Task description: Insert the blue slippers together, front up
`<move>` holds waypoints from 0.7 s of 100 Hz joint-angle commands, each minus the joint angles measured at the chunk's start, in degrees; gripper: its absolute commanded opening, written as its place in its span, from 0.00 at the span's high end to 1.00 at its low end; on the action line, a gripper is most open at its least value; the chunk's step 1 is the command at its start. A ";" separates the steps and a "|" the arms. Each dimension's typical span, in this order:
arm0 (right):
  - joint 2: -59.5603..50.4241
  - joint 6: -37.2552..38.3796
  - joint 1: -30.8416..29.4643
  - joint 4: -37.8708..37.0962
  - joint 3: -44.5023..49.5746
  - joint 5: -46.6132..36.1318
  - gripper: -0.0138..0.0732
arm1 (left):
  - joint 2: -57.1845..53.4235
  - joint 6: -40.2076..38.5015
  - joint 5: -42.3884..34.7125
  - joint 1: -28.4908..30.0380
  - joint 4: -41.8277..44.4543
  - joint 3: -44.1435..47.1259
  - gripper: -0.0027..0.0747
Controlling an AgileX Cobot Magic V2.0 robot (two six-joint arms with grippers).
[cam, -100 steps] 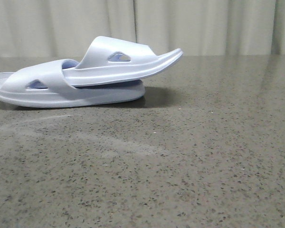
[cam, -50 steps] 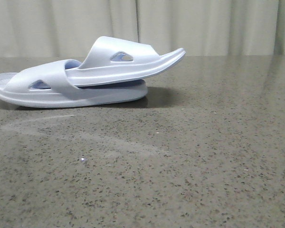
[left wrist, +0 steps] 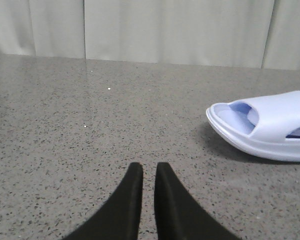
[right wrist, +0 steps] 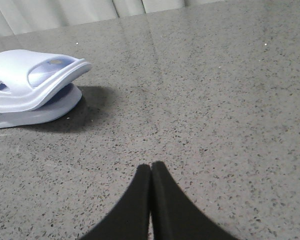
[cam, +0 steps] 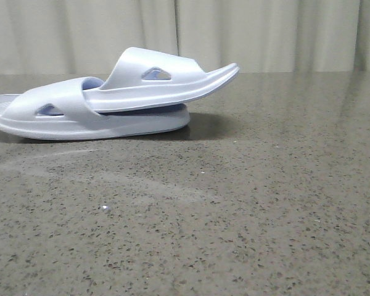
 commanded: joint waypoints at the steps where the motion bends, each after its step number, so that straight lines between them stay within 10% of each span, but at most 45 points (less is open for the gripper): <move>1: -0.06 -0.66 0.25 0.73 -1.53 -0.42 0.93 | 0.16 -1.33 -2.49 0.21 2.33 0.44 0.95; 70: -0.06 -0.66 0.25 0.73 -1.53 -0.42 0.93 | 0.16 -1.33 -2.21 0.21 -3.41 0.44 0.95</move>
